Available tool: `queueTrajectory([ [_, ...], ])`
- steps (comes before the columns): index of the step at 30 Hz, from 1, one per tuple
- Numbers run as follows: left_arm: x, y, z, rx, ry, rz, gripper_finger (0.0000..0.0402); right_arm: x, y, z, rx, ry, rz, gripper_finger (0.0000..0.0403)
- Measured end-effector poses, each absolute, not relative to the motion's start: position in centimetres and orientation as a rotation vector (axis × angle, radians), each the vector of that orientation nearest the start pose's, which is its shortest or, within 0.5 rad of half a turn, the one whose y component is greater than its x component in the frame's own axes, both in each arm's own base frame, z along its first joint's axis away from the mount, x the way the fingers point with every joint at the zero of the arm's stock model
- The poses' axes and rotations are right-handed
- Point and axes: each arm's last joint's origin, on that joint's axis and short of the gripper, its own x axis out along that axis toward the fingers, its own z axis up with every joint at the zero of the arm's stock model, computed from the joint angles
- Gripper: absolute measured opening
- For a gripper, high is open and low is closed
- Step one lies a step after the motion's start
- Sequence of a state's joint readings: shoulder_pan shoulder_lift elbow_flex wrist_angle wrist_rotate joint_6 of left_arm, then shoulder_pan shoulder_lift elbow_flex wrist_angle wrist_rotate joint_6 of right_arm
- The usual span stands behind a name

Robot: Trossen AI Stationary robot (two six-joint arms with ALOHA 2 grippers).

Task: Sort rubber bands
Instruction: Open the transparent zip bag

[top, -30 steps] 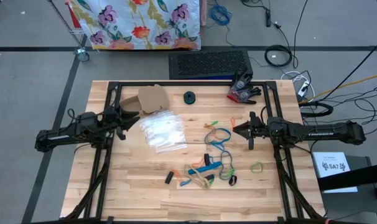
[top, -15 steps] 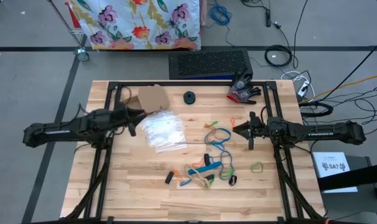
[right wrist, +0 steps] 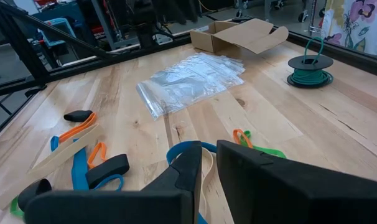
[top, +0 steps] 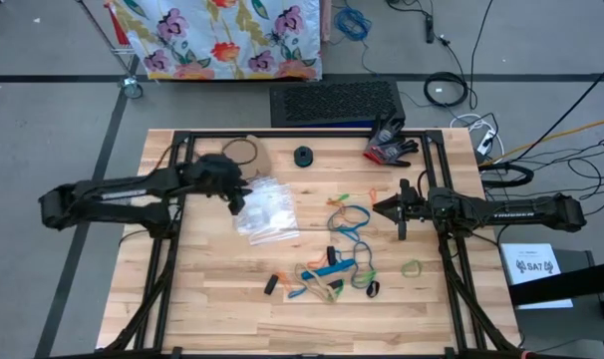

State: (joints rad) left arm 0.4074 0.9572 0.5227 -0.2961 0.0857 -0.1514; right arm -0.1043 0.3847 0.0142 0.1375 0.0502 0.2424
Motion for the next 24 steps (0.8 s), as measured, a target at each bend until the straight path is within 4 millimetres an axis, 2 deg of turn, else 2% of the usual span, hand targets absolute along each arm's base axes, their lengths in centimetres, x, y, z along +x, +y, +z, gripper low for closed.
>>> queueTrajectory([
  [5,18.6,8.5,18.4,-0.363,0.781,0.297,0.0143,11.9,-1.4,14.7,0.247,0.214,-0.181,0.0043],
  [14,20.2,9.4,14.9,-0.393,0.908,0.260,0.0143,11.9,-1.4,14.7,0.247,0.214,-0.182,0.0043],
  [24,20.9,9.7,12.8,-0.394,0.968,0.235,0.0143,11.9,-1.4,14.8,0.247,0.213,-0.181,0.0043],
])
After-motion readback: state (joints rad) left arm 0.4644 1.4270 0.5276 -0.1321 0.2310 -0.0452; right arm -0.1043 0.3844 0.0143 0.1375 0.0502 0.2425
